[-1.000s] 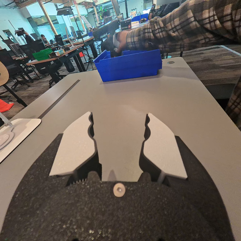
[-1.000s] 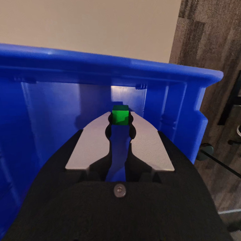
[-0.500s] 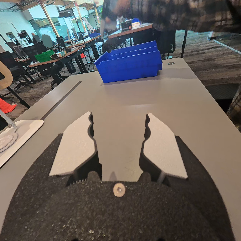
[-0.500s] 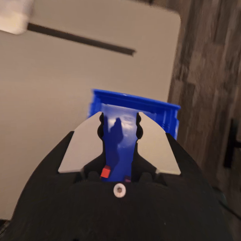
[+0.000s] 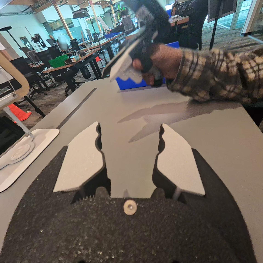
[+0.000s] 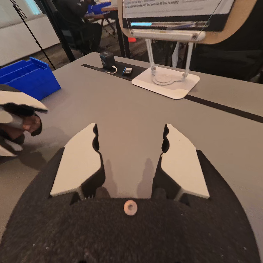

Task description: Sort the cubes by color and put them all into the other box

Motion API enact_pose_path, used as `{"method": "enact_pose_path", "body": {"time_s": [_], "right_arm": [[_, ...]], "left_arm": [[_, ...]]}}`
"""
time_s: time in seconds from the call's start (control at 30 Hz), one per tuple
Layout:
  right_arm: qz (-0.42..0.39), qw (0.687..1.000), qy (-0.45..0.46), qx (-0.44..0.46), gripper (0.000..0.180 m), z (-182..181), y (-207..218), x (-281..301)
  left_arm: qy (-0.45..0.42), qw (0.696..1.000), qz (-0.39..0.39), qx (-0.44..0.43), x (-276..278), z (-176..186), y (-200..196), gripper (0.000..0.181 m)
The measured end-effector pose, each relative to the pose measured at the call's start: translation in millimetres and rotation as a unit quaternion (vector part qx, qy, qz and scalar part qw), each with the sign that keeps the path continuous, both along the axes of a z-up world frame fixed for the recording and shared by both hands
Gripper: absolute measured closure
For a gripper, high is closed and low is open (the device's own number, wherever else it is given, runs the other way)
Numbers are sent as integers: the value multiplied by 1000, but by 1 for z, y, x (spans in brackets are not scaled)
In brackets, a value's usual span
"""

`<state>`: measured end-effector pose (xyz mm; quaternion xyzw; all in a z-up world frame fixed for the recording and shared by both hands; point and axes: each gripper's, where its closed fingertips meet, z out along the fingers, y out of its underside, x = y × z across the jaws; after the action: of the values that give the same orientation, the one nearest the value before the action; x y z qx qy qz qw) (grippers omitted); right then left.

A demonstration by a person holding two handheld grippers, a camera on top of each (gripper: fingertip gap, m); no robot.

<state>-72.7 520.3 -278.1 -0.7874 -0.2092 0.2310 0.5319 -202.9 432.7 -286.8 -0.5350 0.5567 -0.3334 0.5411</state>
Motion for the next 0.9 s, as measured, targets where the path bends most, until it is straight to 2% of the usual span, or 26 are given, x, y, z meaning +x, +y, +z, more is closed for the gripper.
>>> {"method": "enact_pose_path", "body": {"time_s": [0.13, 0.27, 0.33, 0.4, 0.5, 0.6, 0.7, 0.9], "right_arm": [[23, 999, 29, 27, 92, -29, 9, -30], [46, 997, -19, 57, 99, -40, 3, -38], [65, 996, -11, 57, 102, -43, -2, -43], [77, 996, -1, 50, 102, -45, -4, -46], [93, 995, 21, 39, 102, -46, -7, -50], [107, 993, 33, 26, 102, -47, -11, -53], [118, 992, 32, 23, 102, -48, -14, -57], [128, 991, 13, 32, 104, -49, -17, -59]], "left_arm": [[-7, 1000, 22, 8, -12, 14, 7, 103], [5, 997, 74, 21, -61, 43, 18, 100], [53, 990, 118, 51, -109, 62, 25, 101], [131, 971, 182, 80, -173, 79, 37, 102], [246, 935, 251, 56, -273, 88, 51, 108], [336, 900, 277, -17, -352, 66, 63, 106], [418, 855, 296, -84, -413, 26, 78, 103], [533, 765, 311, -185, -473, -39, 98, 110]]}}
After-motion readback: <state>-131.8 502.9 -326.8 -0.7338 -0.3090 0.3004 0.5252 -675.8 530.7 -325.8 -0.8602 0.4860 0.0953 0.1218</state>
